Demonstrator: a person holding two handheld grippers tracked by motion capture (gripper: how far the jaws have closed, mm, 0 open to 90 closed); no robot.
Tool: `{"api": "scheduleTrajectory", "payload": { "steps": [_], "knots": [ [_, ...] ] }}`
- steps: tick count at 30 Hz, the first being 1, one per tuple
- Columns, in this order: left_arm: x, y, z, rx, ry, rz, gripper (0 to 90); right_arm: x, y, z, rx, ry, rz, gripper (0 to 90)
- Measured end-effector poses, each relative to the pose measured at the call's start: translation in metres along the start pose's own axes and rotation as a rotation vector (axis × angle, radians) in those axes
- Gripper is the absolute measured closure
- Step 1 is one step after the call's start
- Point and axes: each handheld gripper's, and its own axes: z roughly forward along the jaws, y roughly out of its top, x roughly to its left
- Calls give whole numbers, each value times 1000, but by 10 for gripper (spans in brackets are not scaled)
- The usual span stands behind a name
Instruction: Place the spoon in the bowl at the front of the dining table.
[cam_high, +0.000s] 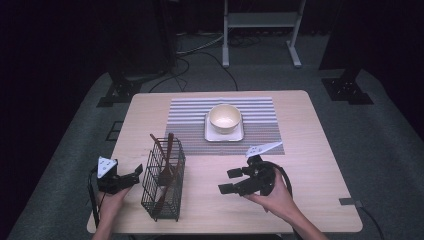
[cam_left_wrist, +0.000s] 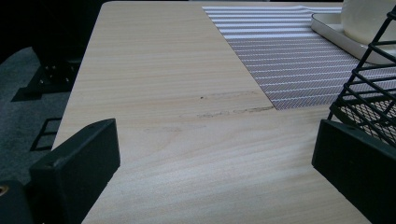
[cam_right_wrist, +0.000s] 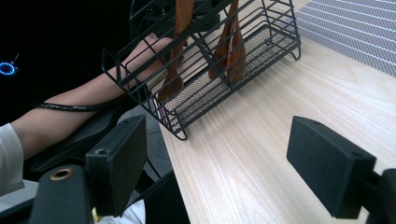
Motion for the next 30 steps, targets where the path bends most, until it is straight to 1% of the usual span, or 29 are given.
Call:
{"api": "scheduleTrajectory", "payload": {
  "steps": [6,10,22,24,30],
  "knots": [
    [0,0,0,0,0,1,0,5,9,5,20,11,-22,192],
    [0,0,0,0,0,0,0,8,15,9,35,5,-31,191],
    [0,0,0,1,-1,-2,0,13,28,17,49,15,-34,191],
    [1,0,0,-1,-2,-2,0,13,30,19,51,12,-42,191],
    [1,0,0,-1,-1,-4,0,15,36,23,55,12,-48,191]
  ]
}}
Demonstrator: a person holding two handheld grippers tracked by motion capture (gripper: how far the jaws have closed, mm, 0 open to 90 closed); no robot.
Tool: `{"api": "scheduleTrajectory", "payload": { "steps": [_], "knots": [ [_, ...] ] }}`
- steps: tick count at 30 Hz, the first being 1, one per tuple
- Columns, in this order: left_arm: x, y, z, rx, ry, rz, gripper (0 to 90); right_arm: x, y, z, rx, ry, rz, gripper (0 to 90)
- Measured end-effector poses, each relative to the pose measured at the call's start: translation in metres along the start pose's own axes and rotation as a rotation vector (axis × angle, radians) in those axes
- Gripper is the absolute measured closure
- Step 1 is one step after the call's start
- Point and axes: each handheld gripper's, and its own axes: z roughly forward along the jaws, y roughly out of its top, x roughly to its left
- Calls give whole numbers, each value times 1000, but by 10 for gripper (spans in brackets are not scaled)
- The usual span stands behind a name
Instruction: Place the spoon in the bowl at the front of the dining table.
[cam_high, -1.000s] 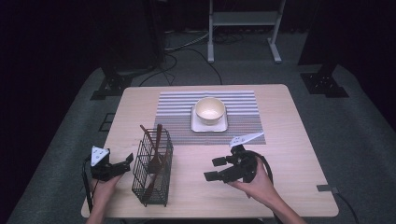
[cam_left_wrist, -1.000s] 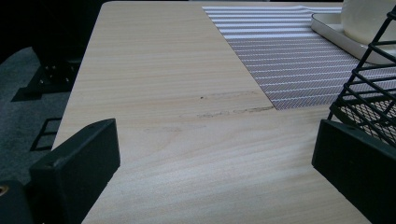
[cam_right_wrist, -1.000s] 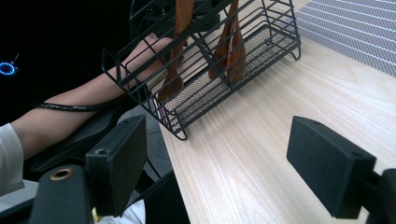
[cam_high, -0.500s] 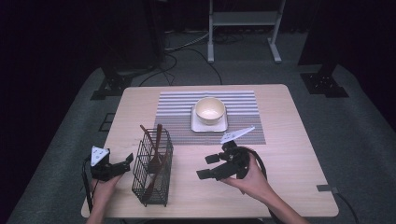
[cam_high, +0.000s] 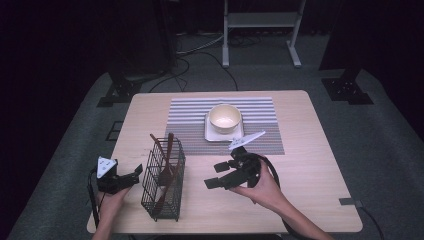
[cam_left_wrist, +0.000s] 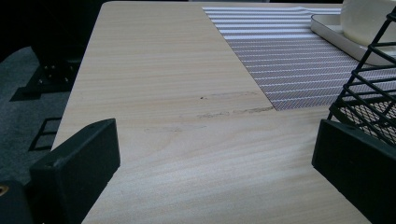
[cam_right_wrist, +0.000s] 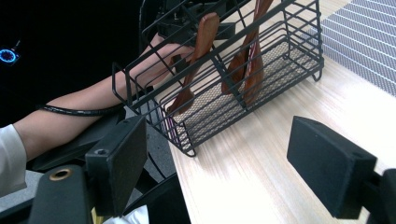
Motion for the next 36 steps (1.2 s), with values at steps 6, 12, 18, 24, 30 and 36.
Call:
{"api": "scheduleTrajectory", "payload": {
  "steps": [6,12,18,24,30,36],
  "knots": [
    [0,0,0,3,-2,1,0,2,8,5,4,7,-4,191],
    [0,0,0,4,-2,3,0,3,15,12,13,13,-13,191],
    [0,0,0,2,-2,-1,0,5,23,19,18,21,-16,191],
    [0,0,0,2,-3,-2,0,8,31,27,30,30,-20,191],
    [0,0,0,2,-3,-2,0,9,37,35,34,49,-21,191],
    [0,0,0,1,-4,-3,0,11,43,44,41,61,-24,191]
  ]
}}
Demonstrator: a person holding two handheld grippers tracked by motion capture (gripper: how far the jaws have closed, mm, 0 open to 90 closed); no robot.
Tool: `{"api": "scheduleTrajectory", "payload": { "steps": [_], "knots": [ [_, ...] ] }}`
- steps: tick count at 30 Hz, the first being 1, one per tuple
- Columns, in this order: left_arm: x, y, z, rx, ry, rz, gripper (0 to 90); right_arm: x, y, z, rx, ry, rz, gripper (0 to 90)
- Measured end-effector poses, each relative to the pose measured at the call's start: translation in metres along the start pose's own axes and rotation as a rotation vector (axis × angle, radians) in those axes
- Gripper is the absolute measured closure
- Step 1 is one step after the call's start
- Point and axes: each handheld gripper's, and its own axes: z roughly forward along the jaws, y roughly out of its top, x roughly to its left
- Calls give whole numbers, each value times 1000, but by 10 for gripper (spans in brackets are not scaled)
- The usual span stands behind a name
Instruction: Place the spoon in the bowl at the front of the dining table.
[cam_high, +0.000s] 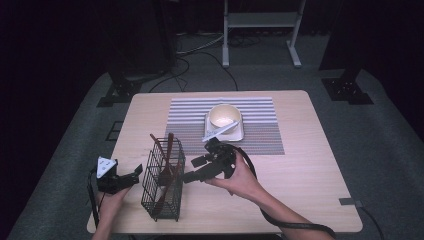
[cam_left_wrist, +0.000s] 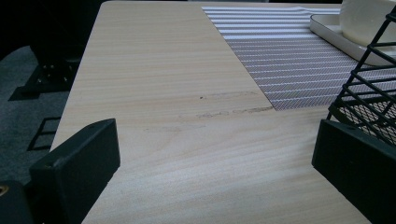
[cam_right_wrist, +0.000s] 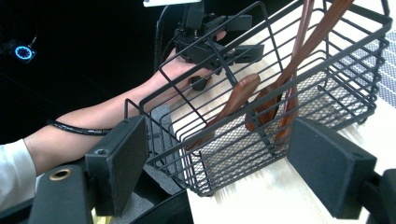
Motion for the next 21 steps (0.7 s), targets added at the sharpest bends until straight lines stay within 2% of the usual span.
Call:
{"api": "scheduleTrajectory", "payload": {
  "steps": [2,15,21],
  "knots": [
    [0,0,0,-1,0,0,0,1,2,3,2,14,-2,192],
    [0,0,0,-2,1,-2,0,2,8,17,12,25,-5,206],
    [1,0,0,-2,1,-4,0,3,12,19,22,8,-11,329]
  ]
}}
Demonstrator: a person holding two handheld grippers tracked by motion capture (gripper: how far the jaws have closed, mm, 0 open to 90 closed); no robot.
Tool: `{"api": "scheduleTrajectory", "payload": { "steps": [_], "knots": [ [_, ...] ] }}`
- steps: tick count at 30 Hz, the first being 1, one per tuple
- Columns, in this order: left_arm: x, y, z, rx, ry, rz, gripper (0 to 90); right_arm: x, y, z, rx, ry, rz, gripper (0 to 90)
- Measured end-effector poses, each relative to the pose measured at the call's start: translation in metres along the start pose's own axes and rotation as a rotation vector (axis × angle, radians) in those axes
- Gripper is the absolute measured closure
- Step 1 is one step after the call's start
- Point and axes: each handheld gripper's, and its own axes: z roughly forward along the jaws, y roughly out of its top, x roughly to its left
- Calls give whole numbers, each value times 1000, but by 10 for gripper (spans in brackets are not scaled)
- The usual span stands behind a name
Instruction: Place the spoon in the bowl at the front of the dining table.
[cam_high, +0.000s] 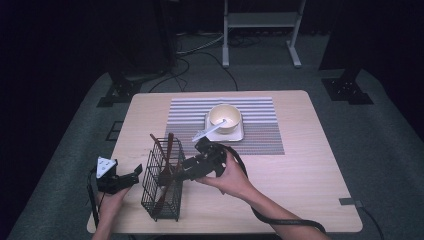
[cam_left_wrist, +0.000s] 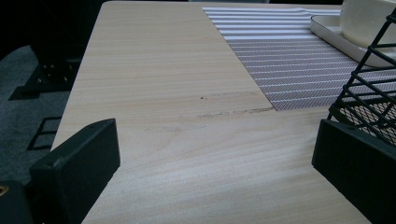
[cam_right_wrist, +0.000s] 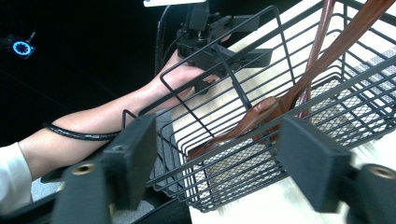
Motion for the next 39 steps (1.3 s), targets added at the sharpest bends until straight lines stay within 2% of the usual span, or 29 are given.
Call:
{"api": "scheduleTrajectory", "payload": {
  "steps": [11,22,27,39],
  "knots": [
    [1,0,0,0,-1,-3,0,-5,4,6,16,-41,27,449],
    [1,0,-1,-2,-3,-7,0,-6,8,11,25,-56,52,732],
    [1,0,-1,-2,-1,-4,0,-5,8,8,4,-53,58,818],
    [0,0,-1,-2,2,-1,0,-2,15,-8,-54,-49,61,833]
  ]
}}
